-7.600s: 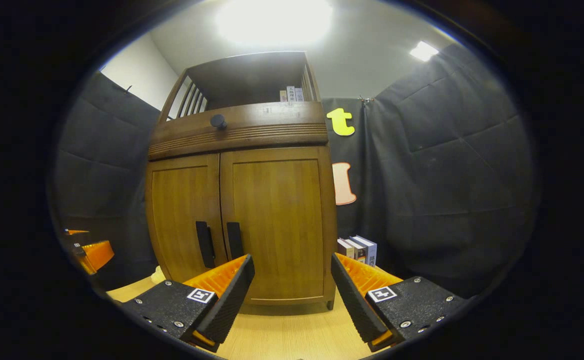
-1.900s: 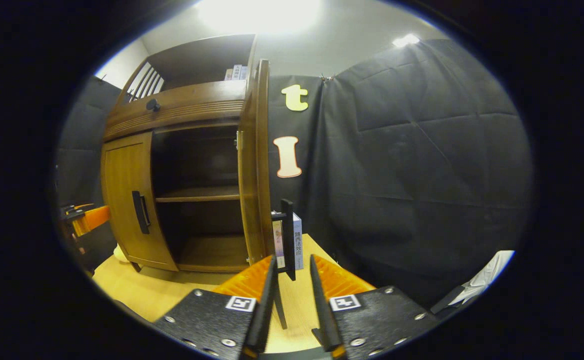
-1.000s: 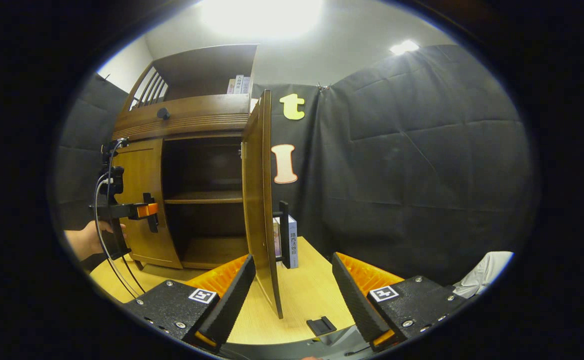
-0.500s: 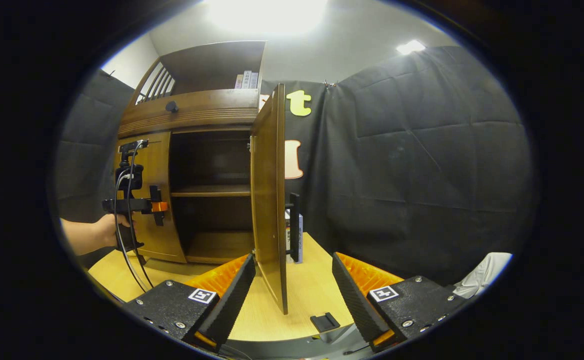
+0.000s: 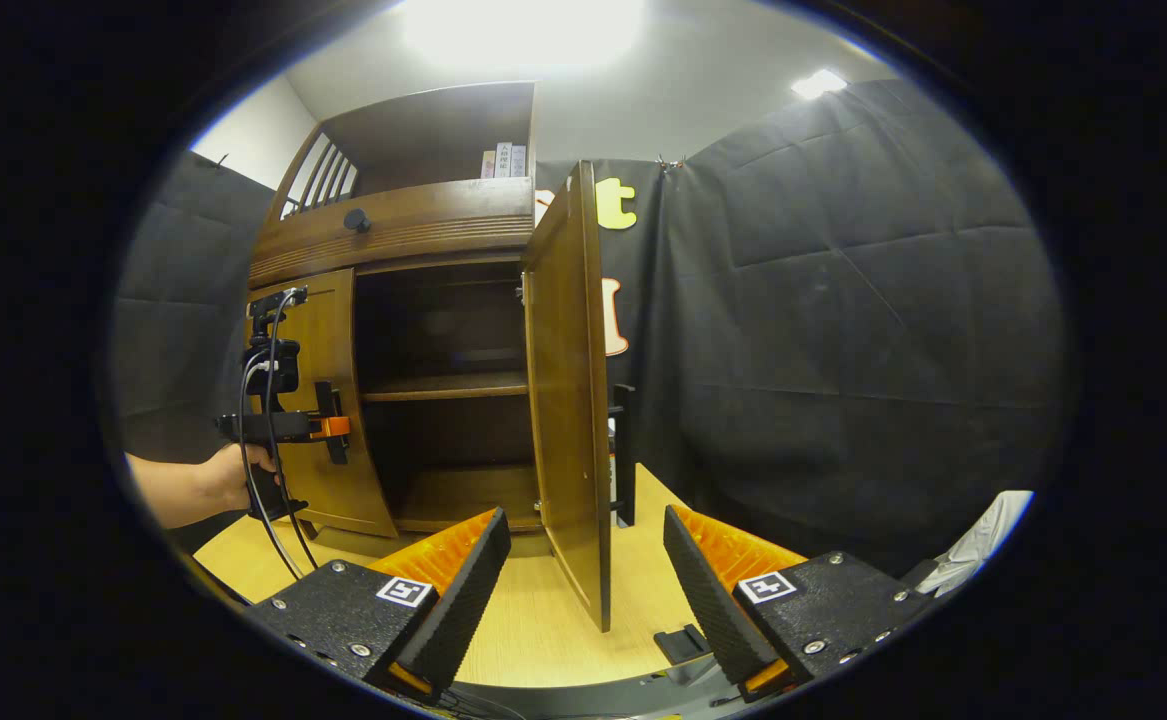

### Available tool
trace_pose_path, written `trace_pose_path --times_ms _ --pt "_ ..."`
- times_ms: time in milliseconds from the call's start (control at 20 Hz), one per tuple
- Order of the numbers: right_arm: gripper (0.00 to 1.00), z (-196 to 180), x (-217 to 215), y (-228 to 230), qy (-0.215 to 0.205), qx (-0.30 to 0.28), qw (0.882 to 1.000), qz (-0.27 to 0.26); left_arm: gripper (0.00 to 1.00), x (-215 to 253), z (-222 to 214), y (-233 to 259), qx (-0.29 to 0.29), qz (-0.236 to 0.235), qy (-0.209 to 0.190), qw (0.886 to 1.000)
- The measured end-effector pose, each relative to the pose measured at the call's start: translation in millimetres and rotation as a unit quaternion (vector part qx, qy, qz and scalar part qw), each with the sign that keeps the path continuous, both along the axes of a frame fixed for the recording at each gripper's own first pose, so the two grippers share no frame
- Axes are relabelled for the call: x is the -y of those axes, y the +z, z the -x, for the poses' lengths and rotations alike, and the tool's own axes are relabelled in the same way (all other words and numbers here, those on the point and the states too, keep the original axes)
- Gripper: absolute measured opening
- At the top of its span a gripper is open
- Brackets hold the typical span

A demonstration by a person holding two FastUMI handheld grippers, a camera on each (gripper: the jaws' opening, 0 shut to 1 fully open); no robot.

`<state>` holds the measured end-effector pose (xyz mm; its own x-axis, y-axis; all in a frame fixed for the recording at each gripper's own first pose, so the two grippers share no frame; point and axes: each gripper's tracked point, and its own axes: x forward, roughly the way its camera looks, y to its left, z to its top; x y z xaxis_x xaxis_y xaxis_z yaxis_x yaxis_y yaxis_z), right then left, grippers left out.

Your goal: Open the right door of the double-door shoe cabinet with the right hand, and open the left door with the left hand.

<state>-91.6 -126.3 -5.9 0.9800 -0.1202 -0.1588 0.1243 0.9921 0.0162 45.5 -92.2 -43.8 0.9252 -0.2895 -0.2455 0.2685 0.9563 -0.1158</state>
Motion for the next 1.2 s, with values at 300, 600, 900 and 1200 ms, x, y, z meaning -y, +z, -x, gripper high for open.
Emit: trace_pose_path --times_ms 300,600,900,1200 --pt "0.95 -17.5 -23.5 0.6 0.022 0.003 1.0 -0.013 0.11 -5.6 13.1 6.4 0.013 0.005 0.002 1.0" --pt "0.95 -30.4 -46.9 1.3 0.05 0.006 0.999 -0.021 0.15 -18.6 32.3 10.1 0.01 0.007 0.009 1.0" --pt "0.94 -41.6 -71.5 1.8 0.075 0.006 0.997 -0.025 0.11 -59.6 79.7 17.3 0.011 0.007 0.033 0.999" --pt "0.95 -47.2 -100.2 -2.7 0.102 0.004 0.994 -0.029 0.11 -102.5 109.0 18.3 0.007 0.015 0.057 0.998"
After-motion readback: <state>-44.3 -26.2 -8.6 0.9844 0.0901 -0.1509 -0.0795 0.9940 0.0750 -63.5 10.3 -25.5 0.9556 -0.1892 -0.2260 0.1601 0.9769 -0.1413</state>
